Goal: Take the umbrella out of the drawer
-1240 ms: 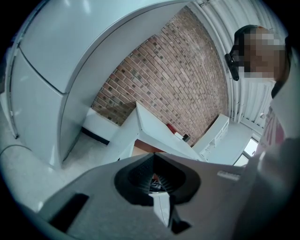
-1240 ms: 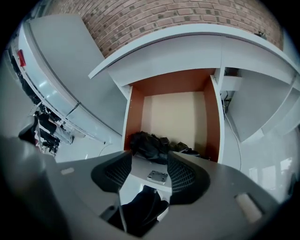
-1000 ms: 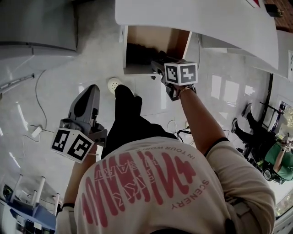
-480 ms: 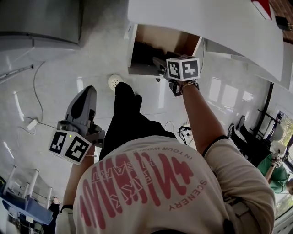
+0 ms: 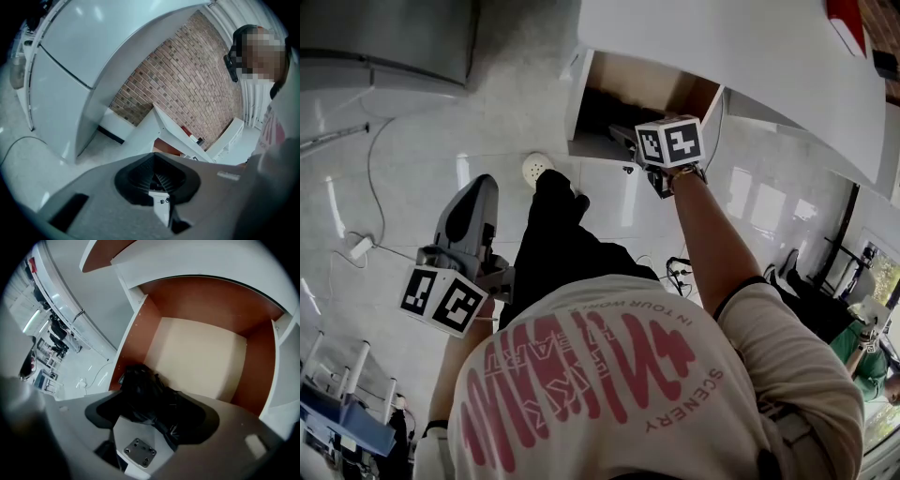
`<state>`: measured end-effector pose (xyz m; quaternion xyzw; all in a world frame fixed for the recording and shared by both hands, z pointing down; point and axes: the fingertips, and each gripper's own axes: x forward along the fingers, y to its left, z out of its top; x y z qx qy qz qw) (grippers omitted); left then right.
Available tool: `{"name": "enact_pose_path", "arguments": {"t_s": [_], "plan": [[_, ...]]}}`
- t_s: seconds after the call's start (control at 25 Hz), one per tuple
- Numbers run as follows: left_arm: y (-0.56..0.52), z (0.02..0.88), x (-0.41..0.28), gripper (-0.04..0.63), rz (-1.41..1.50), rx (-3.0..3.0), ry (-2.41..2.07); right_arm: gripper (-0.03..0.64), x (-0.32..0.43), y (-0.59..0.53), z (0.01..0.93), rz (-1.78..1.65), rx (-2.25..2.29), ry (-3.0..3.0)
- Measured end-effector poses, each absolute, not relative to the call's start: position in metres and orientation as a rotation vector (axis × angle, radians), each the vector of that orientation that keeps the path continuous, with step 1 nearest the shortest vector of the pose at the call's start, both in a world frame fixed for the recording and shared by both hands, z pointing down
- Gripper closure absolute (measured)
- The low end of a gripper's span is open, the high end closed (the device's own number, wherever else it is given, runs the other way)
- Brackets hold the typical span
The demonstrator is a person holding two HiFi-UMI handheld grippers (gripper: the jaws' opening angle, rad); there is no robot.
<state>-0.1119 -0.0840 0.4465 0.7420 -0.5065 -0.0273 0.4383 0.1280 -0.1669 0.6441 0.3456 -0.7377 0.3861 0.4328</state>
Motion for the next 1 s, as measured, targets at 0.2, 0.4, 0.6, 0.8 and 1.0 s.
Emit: {"name": "enact_pose_path", "arguments": {"t_s": [0.2, 0.4, 0.6, 0.8, 1.0], "plan": [[-0.084, 0.451, -0.121, 0.591, -0.08, 1.822, -1.295, 0.238, 0.122, -0.167, 0.656, 0.939, 0.803, -1.813], [-0.085, 0.458, -0.125, 0.591, -0.084, 1.805, -1.305, 0.23, 0.118, -0.167, 0.669, 0.931, 0.762, -1.786], [-0.089, 0.461, -0.128, 0.591, -0.086, 1.793, -1.313, 0.229, 0.115, -0.166, 0.68, 0.892, 0.714, -1.764], [-0.091, 0.465, -0.125, 0.591, -0.082, 1.776, -1.313, 0.235, 0.116, -0.166, 0.687, 0.836, 0.672, -1.719], [-0.095, 0.466, -0.122, 0.591, -0.085, 1.766, -1.31, 0.242, 0.118, -0.165, 0.694, 0.814, 0.652, -1.658]]}}
